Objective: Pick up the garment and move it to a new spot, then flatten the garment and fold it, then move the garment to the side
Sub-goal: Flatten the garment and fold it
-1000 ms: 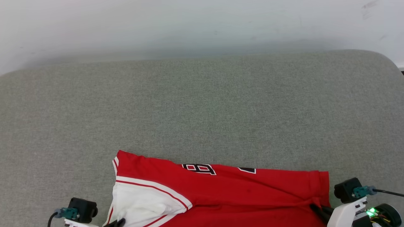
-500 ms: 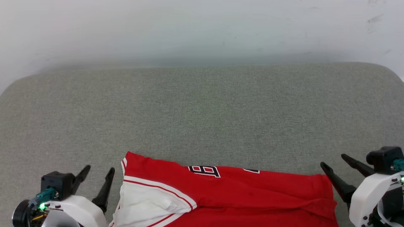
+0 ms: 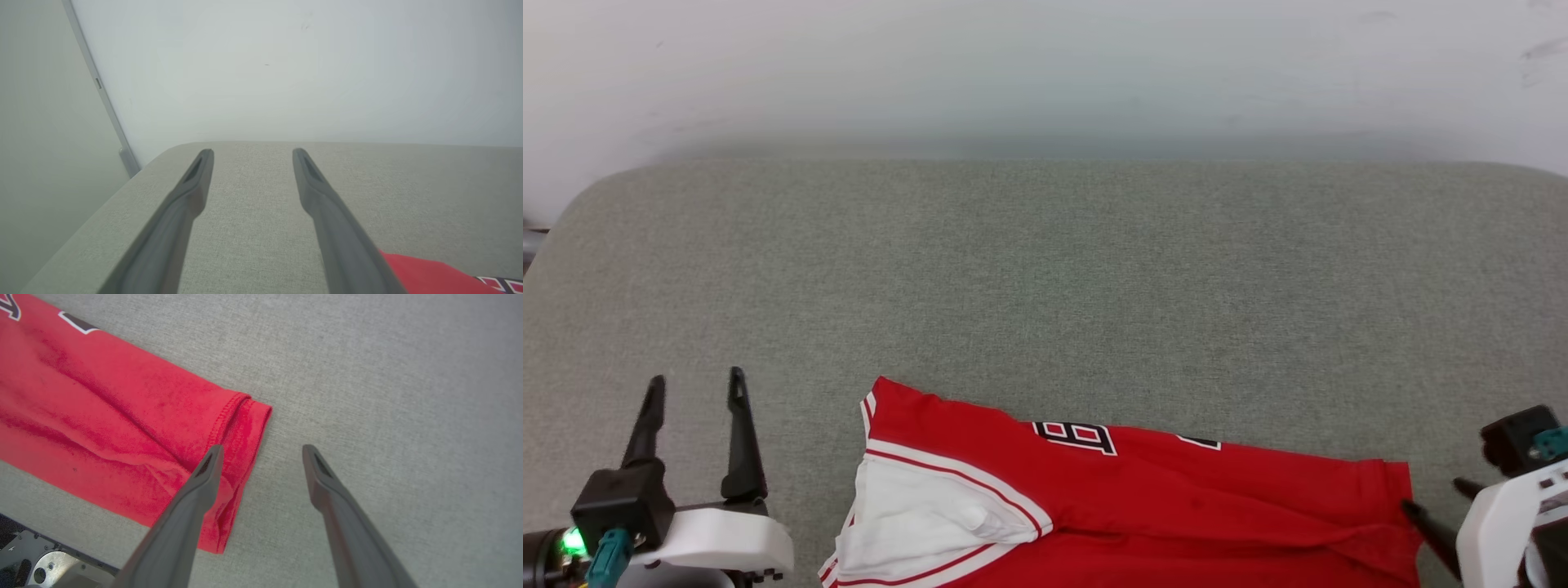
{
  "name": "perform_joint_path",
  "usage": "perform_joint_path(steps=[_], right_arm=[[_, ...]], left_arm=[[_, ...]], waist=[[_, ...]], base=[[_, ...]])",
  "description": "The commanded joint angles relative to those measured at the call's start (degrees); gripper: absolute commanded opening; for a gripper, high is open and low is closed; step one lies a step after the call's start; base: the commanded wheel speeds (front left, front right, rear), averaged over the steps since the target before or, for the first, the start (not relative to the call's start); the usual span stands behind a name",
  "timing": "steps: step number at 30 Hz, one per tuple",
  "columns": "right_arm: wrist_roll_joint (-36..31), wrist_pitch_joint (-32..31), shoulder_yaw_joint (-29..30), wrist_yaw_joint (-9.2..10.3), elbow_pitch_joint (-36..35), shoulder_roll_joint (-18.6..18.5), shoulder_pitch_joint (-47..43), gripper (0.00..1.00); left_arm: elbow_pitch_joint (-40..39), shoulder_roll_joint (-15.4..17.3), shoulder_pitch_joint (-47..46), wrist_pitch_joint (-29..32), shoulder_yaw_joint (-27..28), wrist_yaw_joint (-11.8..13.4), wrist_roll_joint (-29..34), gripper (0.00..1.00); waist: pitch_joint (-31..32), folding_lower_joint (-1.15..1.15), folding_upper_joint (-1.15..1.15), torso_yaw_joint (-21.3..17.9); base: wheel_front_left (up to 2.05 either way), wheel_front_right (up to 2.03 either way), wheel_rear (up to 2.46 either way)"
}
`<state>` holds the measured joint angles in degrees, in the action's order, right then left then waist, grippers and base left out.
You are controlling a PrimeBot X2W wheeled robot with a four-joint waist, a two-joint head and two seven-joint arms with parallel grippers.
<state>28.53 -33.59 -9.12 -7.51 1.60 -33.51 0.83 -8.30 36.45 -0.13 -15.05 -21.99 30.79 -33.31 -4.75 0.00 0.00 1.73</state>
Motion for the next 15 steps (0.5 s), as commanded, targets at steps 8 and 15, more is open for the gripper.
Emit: perform_joint_path(steps=[8,15], right_arm=[[1.28,-1.65,-3.31,0.06,3.64,2.38,0.55,1.0],[2.07,-0.8,-6.6,0.05,9.5,4.16,0.4,1.0]], left_arm=[[-0.37,-12.03,6.79,-0.16,12.65,-2.96,12.67,1.0],[-0.78,-20.32,9.25,-0.16,18.43,-7.08,21.19,1.0]], waist=[[-1.24,0.0,0.0,1.61],[-1.89,0.0,0.0,2.75]], base=[[0.0,0.0,0.0],[0.0,0.0,0.0]])
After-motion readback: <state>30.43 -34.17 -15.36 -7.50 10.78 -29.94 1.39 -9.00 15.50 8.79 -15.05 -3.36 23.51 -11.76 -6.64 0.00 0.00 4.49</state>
